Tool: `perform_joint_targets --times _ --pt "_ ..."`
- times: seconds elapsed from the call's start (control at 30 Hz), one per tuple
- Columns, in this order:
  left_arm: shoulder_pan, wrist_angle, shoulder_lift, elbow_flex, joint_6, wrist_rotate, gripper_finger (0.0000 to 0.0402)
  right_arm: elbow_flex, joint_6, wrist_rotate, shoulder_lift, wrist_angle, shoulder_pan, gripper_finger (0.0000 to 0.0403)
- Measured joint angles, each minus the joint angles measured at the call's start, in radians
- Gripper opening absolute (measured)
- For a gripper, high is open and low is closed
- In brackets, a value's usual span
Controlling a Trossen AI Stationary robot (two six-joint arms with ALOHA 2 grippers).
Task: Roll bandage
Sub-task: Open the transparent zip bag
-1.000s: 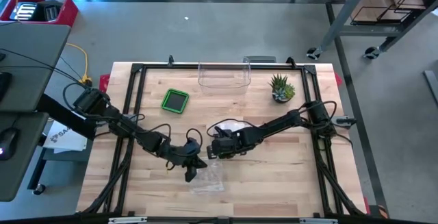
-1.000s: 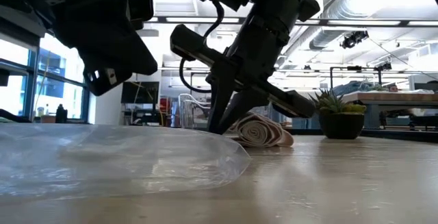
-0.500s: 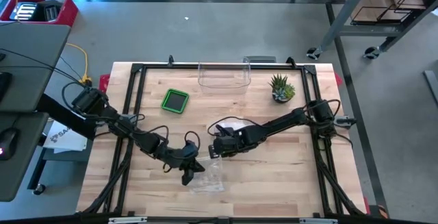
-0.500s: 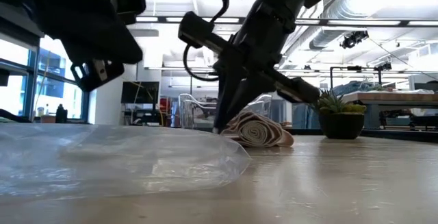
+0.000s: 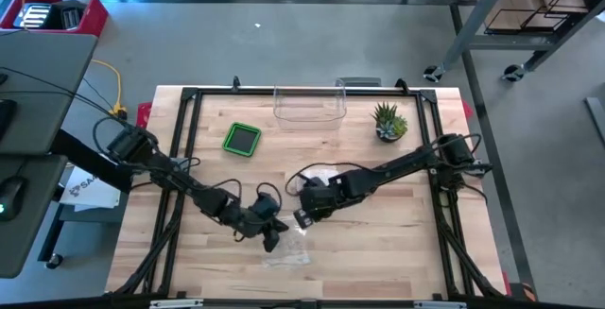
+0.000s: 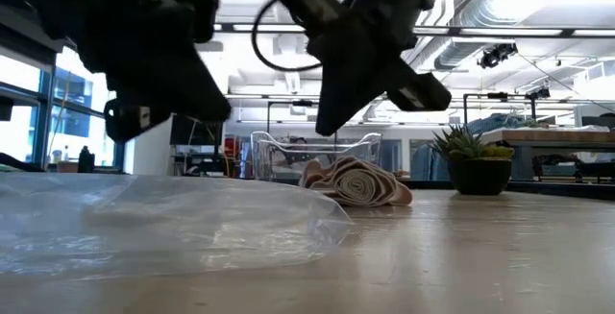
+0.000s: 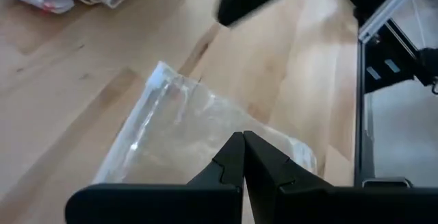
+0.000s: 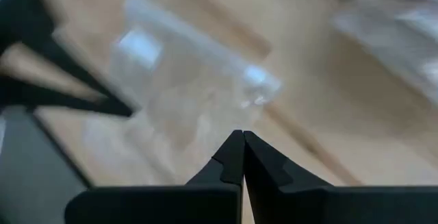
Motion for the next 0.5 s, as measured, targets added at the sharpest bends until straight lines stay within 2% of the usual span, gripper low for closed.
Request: perform_joint_targets --times 0.13,0.23,0.4,0.5 --pt "-0.034 0.008 0.105 0.08 -0.013 0.011 0.0 0.0 -0.146 -0.098 -0.003 0.013 0.005 0.0" --pt "-0.055 0.004 0.172 0.096 -0.094 0.031 0.0 -0.018 -0.219 -0.194 -0.004 0.046 -0.018 0.0" --pt "-0.086 0.022 0.202 0.096 -0.2 -0.005 0.0 -0.145 -0.172 -0.303 -0.002 0.291 -0.078 0.0" --pt "-0.1 -0.006 0.203 0.097 -0.153 -0.012 0.0 -0.211 -0.098 -0.31 -0.003 0.397 -0.094 0.0"
